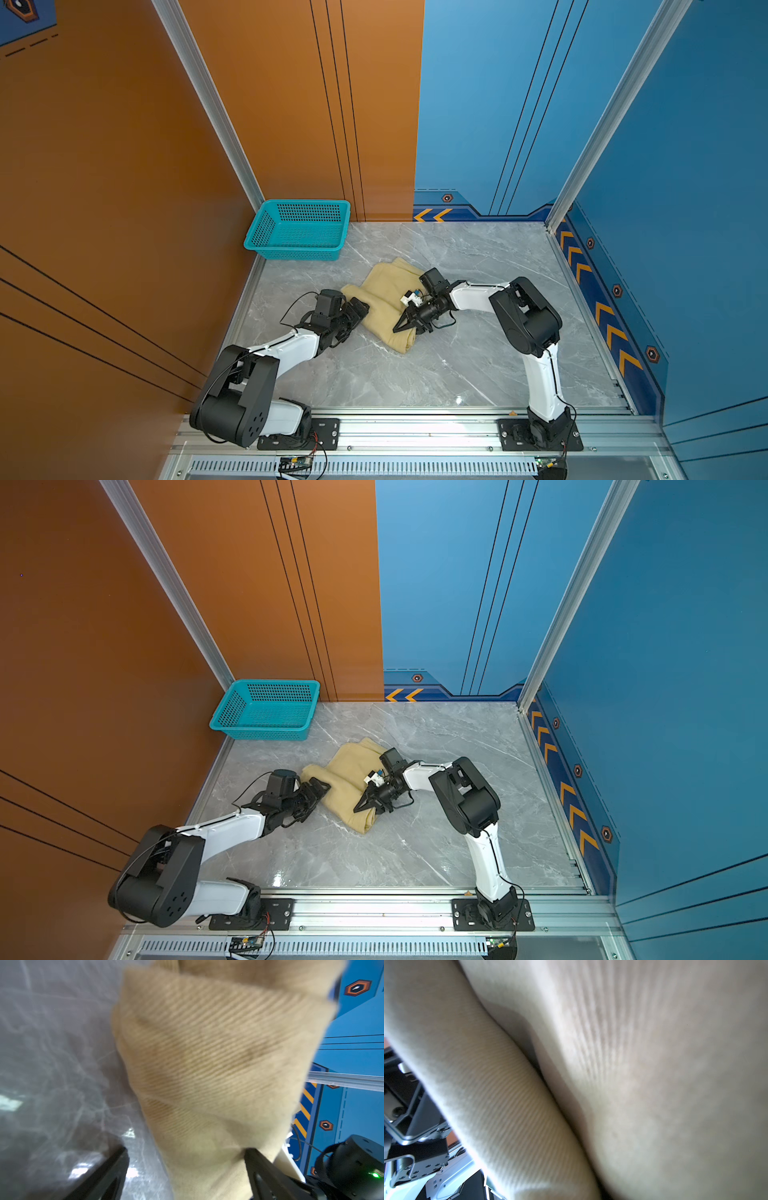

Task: Roll up the long pants
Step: Roll the long pant at the center of the board.

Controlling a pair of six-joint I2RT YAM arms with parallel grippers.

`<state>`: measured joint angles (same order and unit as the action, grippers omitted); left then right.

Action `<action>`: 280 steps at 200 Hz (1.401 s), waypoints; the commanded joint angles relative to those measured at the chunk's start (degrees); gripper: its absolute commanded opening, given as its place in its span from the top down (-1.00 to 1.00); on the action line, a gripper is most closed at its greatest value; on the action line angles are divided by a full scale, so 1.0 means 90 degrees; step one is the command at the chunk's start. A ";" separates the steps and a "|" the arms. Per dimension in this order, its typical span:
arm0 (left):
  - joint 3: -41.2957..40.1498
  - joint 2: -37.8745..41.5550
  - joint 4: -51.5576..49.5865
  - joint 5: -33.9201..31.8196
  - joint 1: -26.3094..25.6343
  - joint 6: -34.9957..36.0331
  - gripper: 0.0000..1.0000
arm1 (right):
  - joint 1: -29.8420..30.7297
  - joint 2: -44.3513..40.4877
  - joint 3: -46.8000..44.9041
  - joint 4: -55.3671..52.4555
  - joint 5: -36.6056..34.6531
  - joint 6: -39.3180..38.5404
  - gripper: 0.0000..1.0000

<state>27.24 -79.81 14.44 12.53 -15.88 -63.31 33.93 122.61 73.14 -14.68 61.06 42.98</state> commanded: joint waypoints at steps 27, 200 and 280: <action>-0.0526 -0.1087 0.2183 0.0448 -0.0022 -0.0740 -0.80 | -0.0047 0.0710 0.0286 -0.1404 -0.0017 -0.0332 0.52; -0.0088 -0.3091 0.4073 0.0944 0.0026 -0.0936 -0.08 | -0.0165 0.1566 0.1274 -0.3844 0.0686 -0.2457 0.32; 0.0258 -0.3122 0.4052 0.1357 0.0206 -0.0984 0.08 | -0.0235 0.0789 0.2036 -0.4351 -0.0969 -0.2362 -1.00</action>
<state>28.77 -105.86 56.21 22.33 -14.92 -72.07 31.86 131.04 90.76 -46.98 67.18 20.36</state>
